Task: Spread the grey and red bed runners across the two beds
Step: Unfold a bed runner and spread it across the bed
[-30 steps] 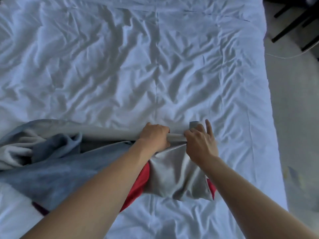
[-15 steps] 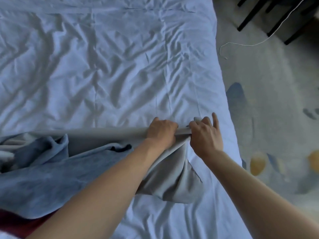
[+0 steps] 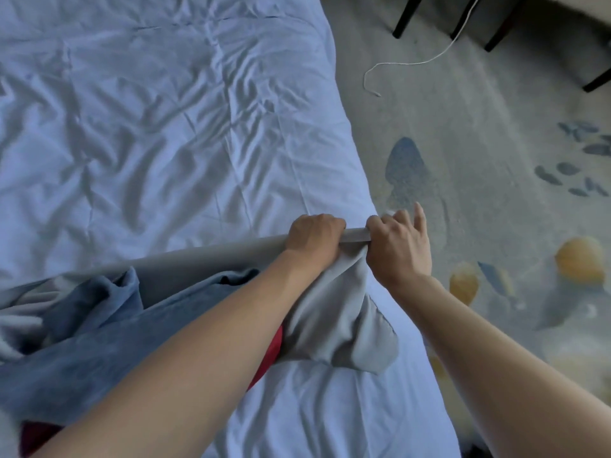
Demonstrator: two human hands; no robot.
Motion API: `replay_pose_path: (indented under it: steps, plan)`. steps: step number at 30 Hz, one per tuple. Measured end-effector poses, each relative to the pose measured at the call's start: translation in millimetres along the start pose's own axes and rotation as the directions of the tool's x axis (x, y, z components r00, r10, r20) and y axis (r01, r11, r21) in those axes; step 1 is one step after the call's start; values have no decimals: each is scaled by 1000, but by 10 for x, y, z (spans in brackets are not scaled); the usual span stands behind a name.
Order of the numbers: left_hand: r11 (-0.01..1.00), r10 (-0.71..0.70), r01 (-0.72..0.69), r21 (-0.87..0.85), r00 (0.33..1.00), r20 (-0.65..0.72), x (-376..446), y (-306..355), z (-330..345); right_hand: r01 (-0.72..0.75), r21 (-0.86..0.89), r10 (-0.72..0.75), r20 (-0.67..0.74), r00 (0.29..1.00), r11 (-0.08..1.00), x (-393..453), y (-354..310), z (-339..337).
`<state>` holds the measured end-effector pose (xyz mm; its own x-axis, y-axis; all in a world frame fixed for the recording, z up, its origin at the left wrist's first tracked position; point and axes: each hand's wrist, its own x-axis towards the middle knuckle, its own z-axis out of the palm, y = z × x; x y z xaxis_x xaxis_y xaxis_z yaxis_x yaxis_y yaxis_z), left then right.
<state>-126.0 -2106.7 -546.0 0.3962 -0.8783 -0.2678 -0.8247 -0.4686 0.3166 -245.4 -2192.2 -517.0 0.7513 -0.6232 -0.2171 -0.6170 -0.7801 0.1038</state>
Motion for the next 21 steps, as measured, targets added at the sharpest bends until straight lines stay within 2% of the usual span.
replay_pose_path:
  steps: [9, 21]
  plan:
    - [1000, 14, -14, 18, 1000, 20, -754, 305, 178, 7, 132, -8, 8, 1000, 991, -932, -62, 111]
    - [988, 68, -72, 134, 997, 37, -2238, 517, 637, -39, 129, 29, 82, 996, 991, -2457, -509, 400]
